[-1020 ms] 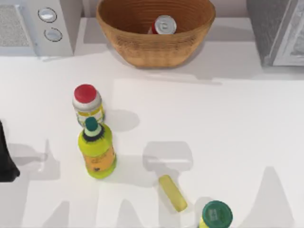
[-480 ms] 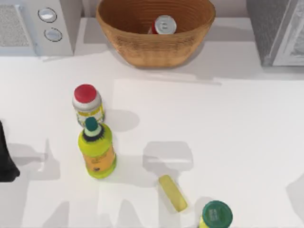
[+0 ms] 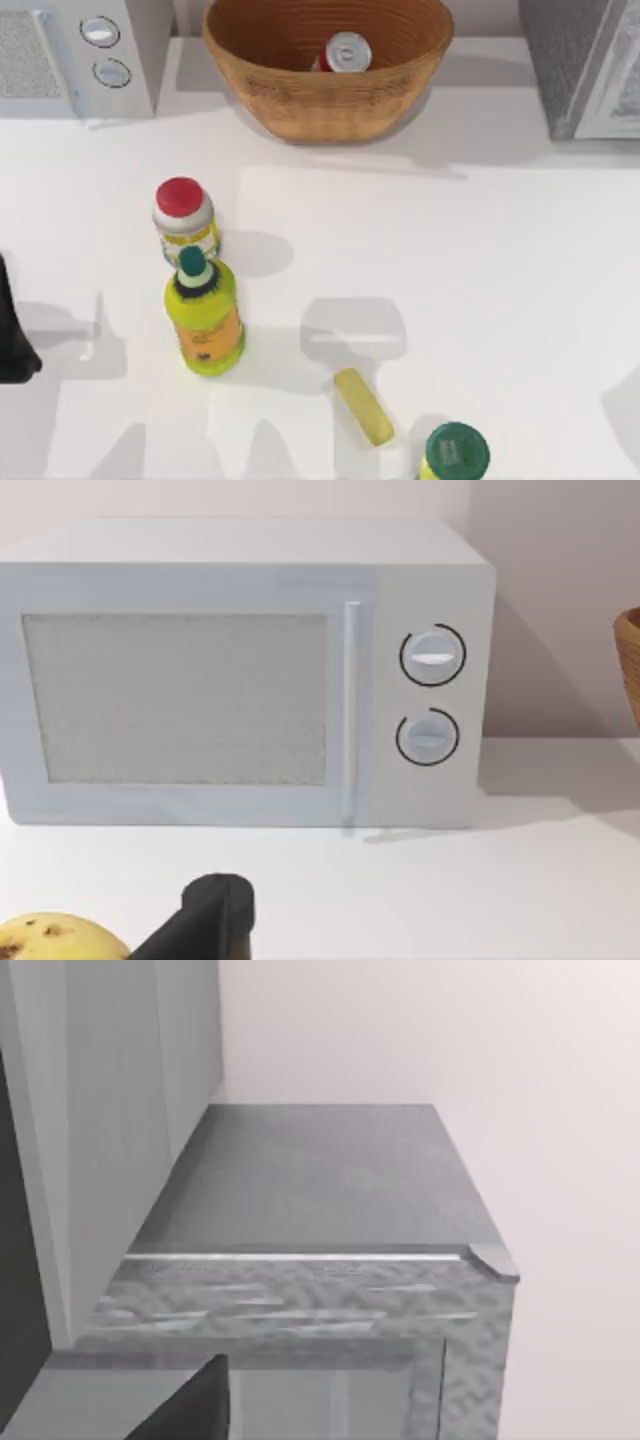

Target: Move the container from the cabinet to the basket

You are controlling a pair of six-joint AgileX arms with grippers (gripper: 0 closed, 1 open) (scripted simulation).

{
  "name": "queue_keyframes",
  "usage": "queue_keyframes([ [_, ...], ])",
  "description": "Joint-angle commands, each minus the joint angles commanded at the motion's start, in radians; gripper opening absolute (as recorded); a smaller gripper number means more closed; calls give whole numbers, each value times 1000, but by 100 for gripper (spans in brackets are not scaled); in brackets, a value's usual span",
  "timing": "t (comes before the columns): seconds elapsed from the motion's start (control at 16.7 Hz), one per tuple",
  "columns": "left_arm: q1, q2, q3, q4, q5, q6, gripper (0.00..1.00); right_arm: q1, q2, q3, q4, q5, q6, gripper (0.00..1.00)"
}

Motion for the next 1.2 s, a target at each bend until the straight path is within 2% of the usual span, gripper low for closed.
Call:
queue_keyframes([
  [0.12, 0, 0, 0, 0, 0, 0, 100, 70, 4, 10, -5, 69, 0, 100],
  [0.3, 0, 0, 0, 0, 0, 0, 100, 250, 12, 24, -16, 249, -1, 100],
  [0.9, 0, 0, 0, 0, 0, 0, 100, 1157, -15, 10, -52, 1157, -8, 100],
  [1.02, 0, 0, 0, 0, 0, 0, 100, 1296, -29, -4, -55, 1296, -9, 100],
  [1.2, 0, 0, 0, 0, 0, 0, 100, 1423, -45, -21, -58, 1423, -10, 100],
])
